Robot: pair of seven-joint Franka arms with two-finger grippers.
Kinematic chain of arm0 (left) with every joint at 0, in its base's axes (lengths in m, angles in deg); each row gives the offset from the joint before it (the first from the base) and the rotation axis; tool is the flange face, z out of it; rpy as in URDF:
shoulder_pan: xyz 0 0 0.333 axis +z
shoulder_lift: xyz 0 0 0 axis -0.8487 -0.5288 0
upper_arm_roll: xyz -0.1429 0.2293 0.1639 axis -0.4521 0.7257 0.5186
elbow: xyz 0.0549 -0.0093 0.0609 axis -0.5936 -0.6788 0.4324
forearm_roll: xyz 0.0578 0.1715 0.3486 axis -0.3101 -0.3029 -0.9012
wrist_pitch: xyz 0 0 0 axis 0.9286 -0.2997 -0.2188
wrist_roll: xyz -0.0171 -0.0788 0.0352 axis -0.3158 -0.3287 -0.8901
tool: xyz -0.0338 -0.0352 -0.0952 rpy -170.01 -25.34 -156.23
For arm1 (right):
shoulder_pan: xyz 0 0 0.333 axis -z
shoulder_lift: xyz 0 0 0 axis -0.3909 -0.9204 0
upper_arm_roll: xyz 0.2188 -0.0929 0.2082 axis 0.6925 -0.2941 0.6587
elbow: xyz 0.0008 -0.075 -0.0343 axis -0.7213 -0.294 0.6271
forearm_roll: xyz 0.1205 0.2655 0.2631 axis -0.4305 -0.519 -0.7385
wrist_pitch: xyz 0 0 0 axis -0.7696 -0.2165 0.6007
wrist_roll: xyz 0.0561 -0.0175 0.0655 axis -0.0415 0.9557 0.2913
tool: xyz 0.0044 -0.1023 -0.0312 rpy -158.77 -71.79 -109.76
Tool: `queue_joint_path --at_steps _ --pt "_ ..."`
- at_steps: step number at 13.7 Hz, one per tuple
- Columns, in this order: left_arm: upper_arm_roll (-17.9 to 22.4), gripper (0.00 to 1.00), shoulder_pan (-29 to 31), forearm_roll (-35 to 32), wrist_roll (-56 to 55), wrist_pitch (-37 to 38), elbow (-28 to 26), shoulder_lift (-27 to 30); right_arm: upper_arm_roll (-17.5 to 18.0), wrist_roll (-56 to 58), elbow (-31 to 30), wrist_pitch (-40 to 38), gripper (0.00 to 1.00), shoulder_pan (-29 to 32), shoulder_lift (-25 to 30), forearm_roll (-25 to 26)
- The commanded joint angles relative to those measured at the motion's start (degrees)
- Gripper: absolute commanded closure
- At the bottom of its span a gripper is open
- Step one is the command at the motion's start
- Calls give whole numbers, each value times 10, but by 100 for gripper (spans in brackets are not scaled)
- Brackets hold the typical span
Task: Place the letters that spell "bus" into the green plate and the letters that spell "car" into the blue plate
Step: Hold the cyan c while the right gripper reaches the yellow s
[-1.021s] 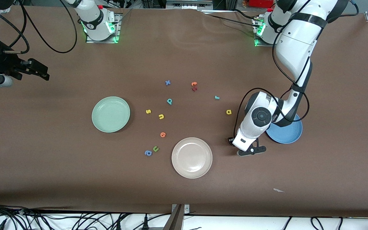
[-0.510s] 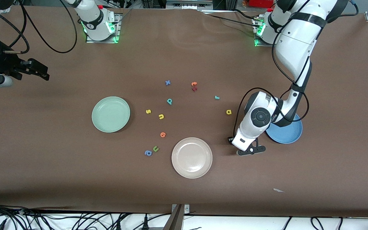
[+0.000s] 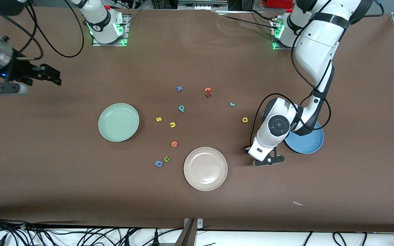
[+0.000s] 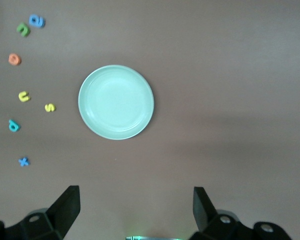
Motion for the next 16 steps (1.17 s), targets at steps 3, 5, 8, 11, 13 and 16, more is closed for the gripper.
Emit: queue_joint_path --at_steps 3,5,8,11,13,16 --pt "-3 87 2 -19 -2 33 -2 3 -1 -135 5 81 0 -105 -105 -1" --pt "-2 85 2 -20 -2 56 1 5 -1 -216 2 122 0 -139 -141 0" --pt "-4 79 -3 -19 -6 56 1 4 -1 -304 -50 233 0 -195 -185 1" --pt "-4 74 -4 -19 -5 56 1 4 -2 -360 -114 367 1 -237 -219 6" --pt "-4 74 -5 -19 -8 56 1 4 -1 -360 -151 410 15 -241 -224 6" --pt "-4 70 -5 -19 -10 57 0 4 -2 -360 -160 461 33 -252 -264 8"
